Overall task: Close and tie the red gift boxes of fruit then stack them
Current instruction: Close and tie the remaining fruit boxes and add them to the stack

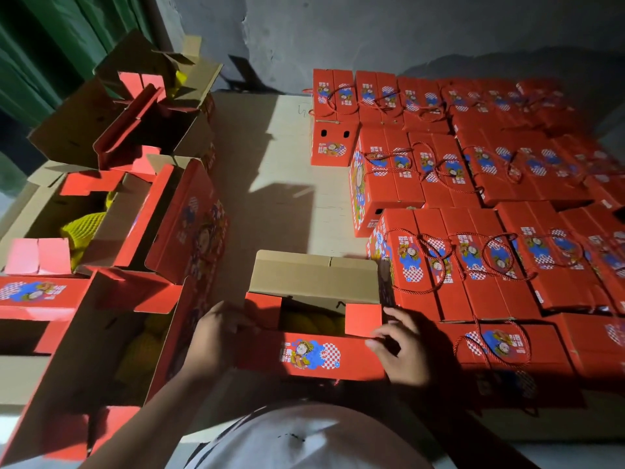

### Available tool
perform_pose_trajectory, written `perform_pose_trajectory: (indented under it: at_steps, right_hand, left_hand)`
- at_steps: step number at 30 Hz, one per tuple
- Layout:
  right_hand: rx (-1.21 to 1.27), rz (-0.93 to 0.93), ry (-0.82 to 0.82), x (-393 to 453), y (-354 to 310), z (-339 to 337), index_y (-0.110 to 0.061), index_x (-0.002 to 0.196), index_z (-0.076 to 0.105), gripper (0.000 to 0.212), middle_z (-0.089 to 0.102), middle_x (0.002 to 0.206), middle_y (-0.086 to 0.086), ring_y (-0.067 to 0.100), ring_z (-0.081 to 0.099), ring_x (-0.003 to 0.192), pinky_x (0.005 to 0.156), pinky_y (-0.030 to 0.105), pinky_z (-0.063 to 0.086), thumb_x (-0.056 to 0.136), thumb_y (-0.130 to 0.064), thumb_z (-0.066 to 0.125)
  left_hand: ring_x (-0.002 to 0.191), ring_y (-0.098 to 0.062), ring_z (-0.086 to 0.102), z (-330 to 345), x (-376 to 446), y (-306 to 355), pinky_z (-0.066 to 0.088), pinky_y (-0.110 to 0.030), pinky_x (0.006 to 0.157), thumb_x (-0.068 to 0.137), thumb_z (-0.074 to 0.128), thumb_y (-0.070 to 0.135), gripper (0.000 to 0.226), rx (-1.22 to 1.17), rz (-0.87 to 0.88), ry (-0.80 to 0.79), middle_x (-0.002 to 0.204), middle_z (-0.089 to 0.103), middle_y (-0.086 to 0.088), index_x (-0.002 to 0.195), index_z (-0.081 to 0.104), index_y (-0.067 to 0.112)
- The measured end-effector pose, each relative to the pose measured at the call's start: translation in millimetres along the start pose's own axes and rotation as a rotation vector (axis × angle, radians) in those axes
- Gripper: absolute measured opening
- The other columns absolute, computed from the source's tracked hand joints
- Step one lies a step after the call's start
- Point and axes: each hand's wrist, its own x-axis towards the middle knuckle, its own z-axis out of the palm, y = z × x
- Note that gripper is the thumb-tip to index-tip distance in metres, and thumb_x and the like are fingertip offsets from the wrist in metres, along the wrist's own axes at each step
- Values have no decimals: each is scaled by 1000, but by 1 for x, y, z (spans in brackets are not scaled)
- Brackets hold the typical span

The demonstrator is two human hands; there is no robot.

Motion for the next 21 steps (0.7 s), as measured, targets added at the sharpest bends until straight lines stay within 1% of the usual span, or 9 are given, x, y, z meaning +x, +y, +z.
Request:
perform_pose_trajectory:
  at_steps: [2,4,7,9,13,15,17,19,21]
  right_hand:
    - [75,113,-4,19,5,6,-10,124,63,51,59,135,7,23,59,122,104,23,41,79,-7,87]
    - [238,256,-132,27,10,11,-22,153,33,85,46,143,-2,2,55,116,95,19,49,85,-3,80]
    - [254,286,-191,45,5,16,-33,163,10,110,47,138,-10,-3,57,111,91,20,53,84,-2,79]
    - [314,305,-155,52,5,20,-30,162,18,108,55,141,-7,7,59,121,98,30,54,81,-3,83]
    - [491,281,-37,45,10,20,-23,139,52,73,72,122,-7,10,65,119,96,28,52,78,-3,86]
    - [477,230,2,38,17,20,-24,122,60,55,73,117,-11,10,65,117,95,25,51,78,-4,86]
    - [421,157,-35,31,24,19,-20,116,62,49,67,129,-9,8,59,127,106,30,47,75,-12,88]
    - [308,56,-110,25,28,17,-14,114,62,54,54,147,-2,8,48,139,117,26,35,70,-24,91]
    - [79,-99,-147,22,32,15,-11,112,63,63,47,153,3,13,44,140,116,17,29,65,-38,95]
  left_hand:
    - [72,-3,62,5,8,1,45,-23,61,65,84,32,13,-33,-122,30,71,64,13,68,73,26]
    - [72,-14,65,9,14,-2,50,-36,63,65,93,19,32,-145,-291,10,77,69,4,82,67,17]
    - [92,-33,69,7,25,1,55,-52,87,65,90,-7,65,-446,-429,-142,106,71,-19,121,58,1]
    - [98,-33,62,6,31,3,52,-54,91,56,84,-10,83,-624,-429,-189,116,63,-28,132,51,-4]
    - [94,-23,65,4,30,3,54,-39,79,70,70,-23,71,-537,-253,-207,116,67,-18,130,57,14]
    - [89,-19,68,7,23,-5,58,-36,76,79,71,-12,54,-489,-197,-199,107,71,-10,121,62,20]
    - [98,-24,70,6,13,-4,58,-45,88,88,69,17,35,-457,-124,-140,112,70,-10,122,64,21]
    - [118,-19,63,3,9,-13,51,-40,102,79,66,23,53,-235,60,-70,129,64,3,132,59,26]
    - [136,-7,49,1,8,-22,41,-26,110,71,74,16,76,-6,254,-122,145,48,19,140,48,32]
